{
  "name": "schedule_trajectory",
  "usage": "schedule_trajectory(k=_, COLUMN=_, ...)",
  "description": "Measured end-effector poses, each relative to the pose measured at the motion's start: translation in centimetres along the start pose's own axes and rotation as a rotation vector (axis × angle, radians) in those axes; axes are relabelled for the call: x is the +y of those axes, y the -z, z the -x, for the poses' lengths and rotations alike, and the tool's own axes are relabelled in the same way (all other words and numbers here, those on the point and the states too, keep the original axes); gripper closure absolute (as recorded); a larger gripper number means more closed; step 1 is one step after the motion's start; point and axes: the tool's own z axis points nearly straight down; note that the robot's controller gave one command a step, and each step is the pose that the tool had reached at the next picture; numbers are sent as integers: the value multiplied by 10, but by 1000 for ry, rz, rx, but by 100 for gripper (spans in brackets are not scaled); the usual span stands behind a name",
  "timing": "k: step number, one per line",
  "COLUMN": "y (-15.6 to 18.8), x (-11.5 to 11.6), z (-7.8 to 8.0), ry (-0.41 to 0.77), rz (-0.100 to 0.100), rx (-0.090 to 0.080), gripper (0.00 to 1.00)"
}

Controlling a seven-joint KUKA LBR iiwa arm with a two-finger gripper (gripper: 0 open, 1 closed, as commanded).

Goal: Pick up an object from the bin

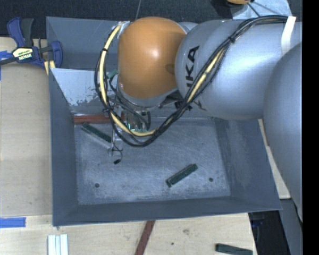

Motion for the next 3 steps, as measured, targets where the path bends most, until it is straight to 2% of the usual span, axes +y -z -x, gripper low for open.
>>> schedule_trajectory(k=1, y=5, x=-1, z=2, ry=-2, rz=3, rx=-8, gripper=0)
schedule_trajectory(k=2, y=-48, x=-2, z=6, ry=29, rz=4, rx=-14, gripper=0)
schedule_trajectory(k=3, y=-127, x=-2, z=44, ry=-107, rz=3, rx=-7, gripper=100)
